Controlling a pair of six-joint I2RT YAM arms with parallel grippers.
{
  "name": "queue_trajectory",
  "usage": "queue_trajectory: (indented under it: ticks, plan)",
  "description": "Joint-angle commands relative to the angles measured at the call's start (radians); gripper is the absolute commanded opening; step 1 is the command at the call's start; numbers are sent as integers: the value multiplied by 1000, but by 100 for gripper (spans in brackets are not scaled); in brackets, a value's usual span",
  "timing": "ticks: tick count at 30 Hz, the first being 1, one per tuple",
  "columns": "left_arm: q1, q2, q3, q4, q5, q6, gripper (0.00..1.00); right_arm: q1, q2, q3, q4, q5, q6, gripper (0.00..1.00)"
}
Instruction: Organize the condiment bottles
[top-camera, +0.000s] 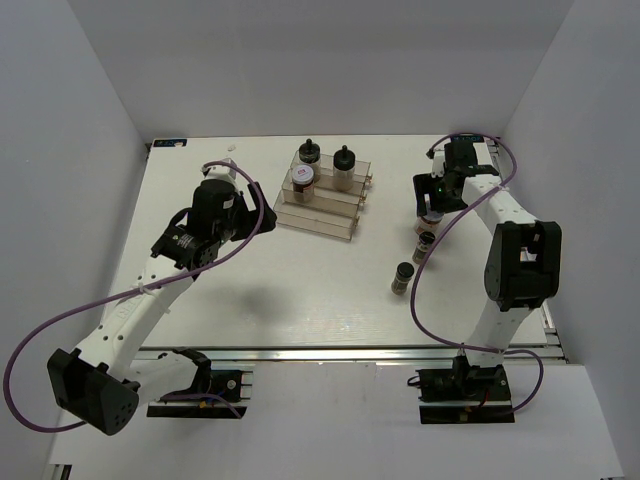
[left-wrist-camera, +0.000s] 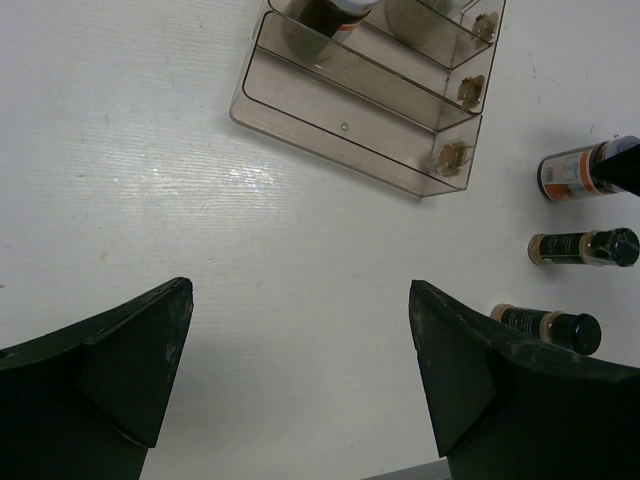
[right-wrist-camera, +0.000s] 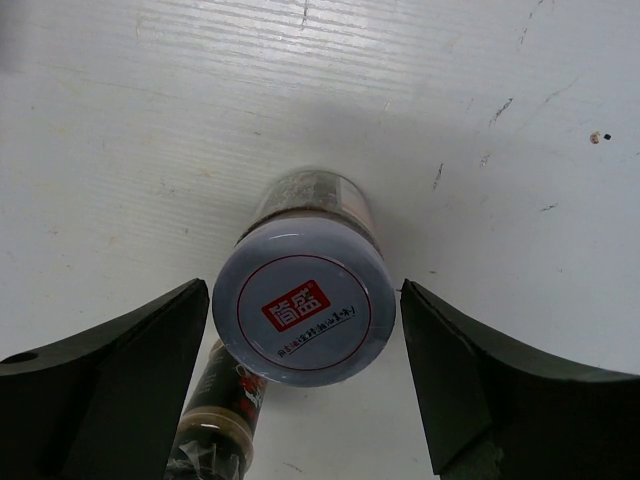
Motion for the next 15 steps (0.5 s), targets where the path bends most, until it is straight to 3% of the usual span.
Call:
queue_trajectory:
  ticks: [1,10,15]
  plan:
    - [2,-8,-6,9,4,-4,98,-5,15,4,4,20,-13,81]
    - [2,-15,-14,7,1,-6,98,-5,18,1,4,18,-28,67]
    - [2,-9,-9,13,4,-6,98,-5,8,1,16,15,-76,47]
